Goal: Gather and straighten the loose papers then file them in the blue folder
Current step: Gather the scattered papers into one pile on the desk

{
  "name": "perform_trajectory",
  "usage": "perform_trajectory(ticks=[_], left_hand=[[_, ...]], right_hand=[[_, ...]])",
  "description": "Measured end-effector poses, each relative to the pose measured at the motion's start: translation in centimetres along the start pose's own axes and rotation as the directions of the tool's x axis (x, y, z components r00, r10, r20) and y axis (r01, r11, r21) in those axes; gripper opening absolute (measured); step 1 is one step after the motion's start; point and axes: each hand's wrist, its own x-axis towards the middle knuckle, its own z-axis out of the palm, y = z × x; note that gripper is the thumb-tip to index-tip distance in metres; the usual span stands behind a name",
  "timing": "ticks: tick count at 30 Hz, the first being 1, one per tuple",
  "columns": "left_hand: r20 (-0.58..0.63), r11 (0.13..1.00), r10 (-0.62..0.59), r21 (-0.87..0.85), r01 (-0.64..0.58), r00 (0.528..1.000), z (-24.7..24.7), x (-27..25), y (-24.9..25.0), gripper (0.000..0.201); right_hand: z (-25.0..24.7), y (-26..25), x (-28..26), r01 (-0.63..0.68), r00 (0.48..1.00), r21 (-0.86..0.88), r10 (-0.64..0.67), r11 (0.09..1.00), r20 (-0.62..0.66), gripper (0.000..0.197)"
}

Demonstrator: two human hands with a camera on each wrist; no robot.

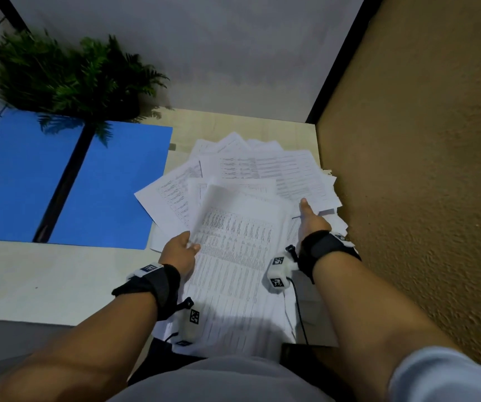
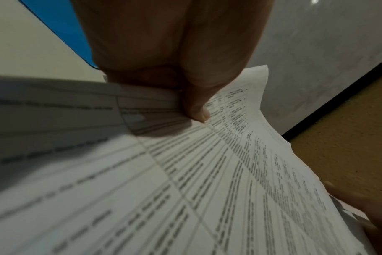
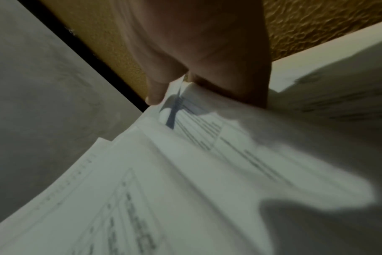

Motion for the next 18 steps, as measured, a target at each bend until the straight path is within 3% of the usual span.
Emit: perform_trajectory(ticks=[2, 4, 7, 9, 12, 13, 14, 15, 16, 17, 18], left_hand=[[0.006, 1.000, 0.006, -0.030, -0.006, 1.000, 0.1, 0.0, -0.2, 0.017], [-0.007, 1.000, 0.003, 0.002, -0.003, 1.000, -0.1, -0.3, 0.0, 0.008], [-0.054, 1.000, -0.020, 0.004, 0.021, 0.998, -0.7, -0.6, -0.1, 0.011], [-0.048, 0.999, -0.025, -0.046, 0.023, 0.999, -1.1, -1.3, 0.2, 0.014], [0.043, 0.973, -0.063, -0.220, 0.070, 0.997, -1.4, -0.9, -0.9, 0.030], [0.078, 0.967, -0.063, -0.243, 0.080, 0.995, -1.4, -0.5, -1.9, 0.040], [0.123, 0.962, -0.047, -0.263, 0.079, 0.991, -1.3, 0.5, -3.3, 0.046], [0.167, 0.964, -0.041, -0.251, 0.083, 0.985, -1.5, 0.3, -3.2, 0.049], [0.184, 0.969, -0.037, -0.234, 0.080, 0.982, -2.2, -1.5, -1.4, 0.048], [0.192, 0.971, -0.036, -0.224, 0.079, 0.981, -2.6, -2.5, -0.4, 0.042], [0.196, 0.976, -0.042, -0.199, 0.082, 0.980, -3.0, -3.0, 0.1, 0.035]], right_hand=[[0.4, -0.5, 0.9, 0.013, 0.998, -0.097, -0.018, 0.995, -0.055, 0.081], [0.6, -1.7, -0.4, 0.129, 0.985, -0.019, -0.130, 0.991, -0.116, 0.058], [-0.2, -4.6, -4.4, 0.466, 0.872, 0.115, -0.433, 0.877, -0.229, 0.029], [-1.4, -7.2, -7.1, 0.692, 0.706, 0.074, -0.650, 0.719, -0.280, 0.022], [-3.8, -10.3, -10.6, 0.939, 0.333, 0.070, -0.846, 0.336, -0.416, 0.015], [-4.7, -11.0, -11.9, 0.966, 0.257, 0.087, -0.856, 0.245, -0.448, 0.015], [-5.5, -11.6, -13.0, 0.976, 0.218, 0.112, -0.860, 0.187, -0.462, 0.016], [-6.3, -12.1, -14.0, 0.980, 0.193, 0.130, -0.868, 0.150, -0.457, 0.015], [-6.9, -12.5, -14.5, 0.977, 0.207, 0.133, -0.876, 0.165, -0.435, 0.015], [-7.2, -12.6, -14.9, 0.969, 0.248, 0.119, -0.889, 0.218, -0.386, 0.015], [-7.1, -12.6, -15.4, 0.948, 0.320, 0.103, -0.897, 0.302, -0.305, 0.019]])
